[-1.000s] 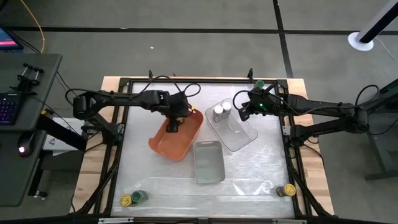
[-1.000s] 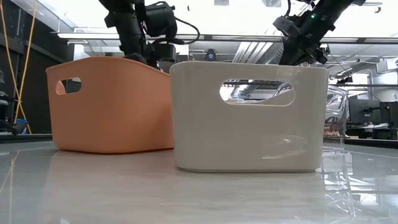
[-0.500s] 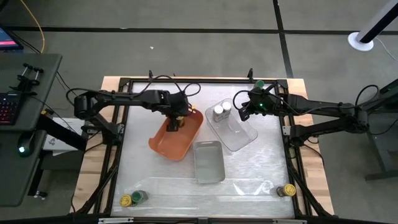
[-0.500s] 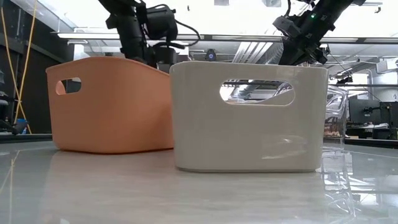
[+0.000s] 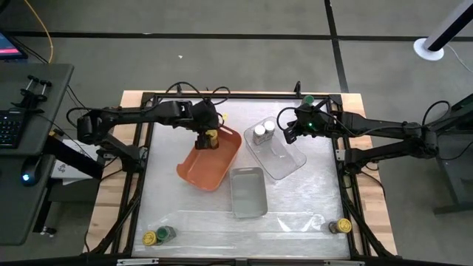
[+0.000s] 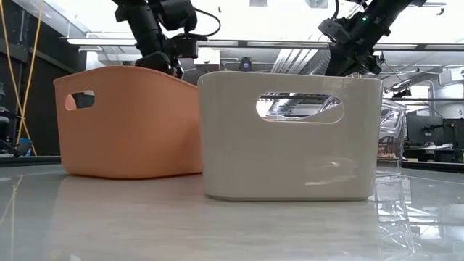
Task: Sort spices by type
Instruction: Put the top left yellow seasoning bottle into the orange bin, then put the yellow seasoning bottle into the orange bin
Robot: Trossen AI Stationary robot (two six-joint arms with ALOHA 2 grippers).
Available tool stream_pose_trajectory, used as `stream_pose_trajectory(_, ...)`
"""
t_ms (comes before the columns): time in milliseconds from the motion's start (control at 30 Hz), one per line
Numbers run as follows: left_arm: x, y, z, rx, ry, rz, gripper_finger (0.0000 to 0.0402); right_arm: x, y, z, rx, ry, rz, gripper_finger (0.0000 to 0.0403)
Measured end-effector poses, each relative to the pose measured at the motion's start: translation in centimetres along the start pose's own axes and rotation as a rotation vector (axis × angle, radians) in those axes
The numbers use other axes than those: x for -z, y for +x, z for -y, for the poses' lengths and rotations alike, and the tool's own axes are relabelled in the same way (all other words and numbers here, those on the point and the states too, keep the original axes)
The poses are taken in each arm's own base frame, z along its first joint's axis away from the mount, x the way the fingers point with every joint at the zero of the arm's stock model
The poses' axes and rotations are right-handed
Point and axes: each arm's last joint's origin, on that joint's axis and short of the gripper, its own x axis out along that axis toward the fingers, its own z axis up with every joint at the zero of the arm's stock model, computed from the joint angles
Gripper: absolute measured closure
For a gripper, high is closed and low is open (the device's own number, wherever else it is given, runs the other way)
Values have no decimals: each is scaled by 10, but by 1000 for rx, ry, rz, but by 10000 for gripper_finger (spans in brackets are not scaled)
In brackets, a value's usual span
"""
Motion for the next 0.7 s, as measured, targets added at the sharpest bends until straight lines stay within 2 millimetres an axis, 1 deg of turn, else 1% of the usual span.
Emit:
stream_pose_trajectory(133,0,-6,0,-6,-2,18,147,0,0,0,0,0,0,402)
stream_pose_trajectory(233,1,-17,-1,-16,-38,50,147,0,0,0,-10,-2,-7,402)
stream_pose_trajectory(333,4,-33,-1,13,-146,102,147,0,0,0,-17,-2,-12,402)
stream_pose_trajectory(433,9,-57,4,123,-313,180,147,1,0,-1,-25,-3,-18,402)
stream_pose_trajectory(533,10,-84,21,270,-414,266,147,1,0,-1,-26,-3,-18,402)
stream_pose_trajectory(633,12,-109,51,343,-415,313,147,1,0,-1,-26,-9,-18,402)
stream_pose_trajectory(700,18,-121,74,365,-395,293,147,1,0,-1,-28,-11,-20,402)
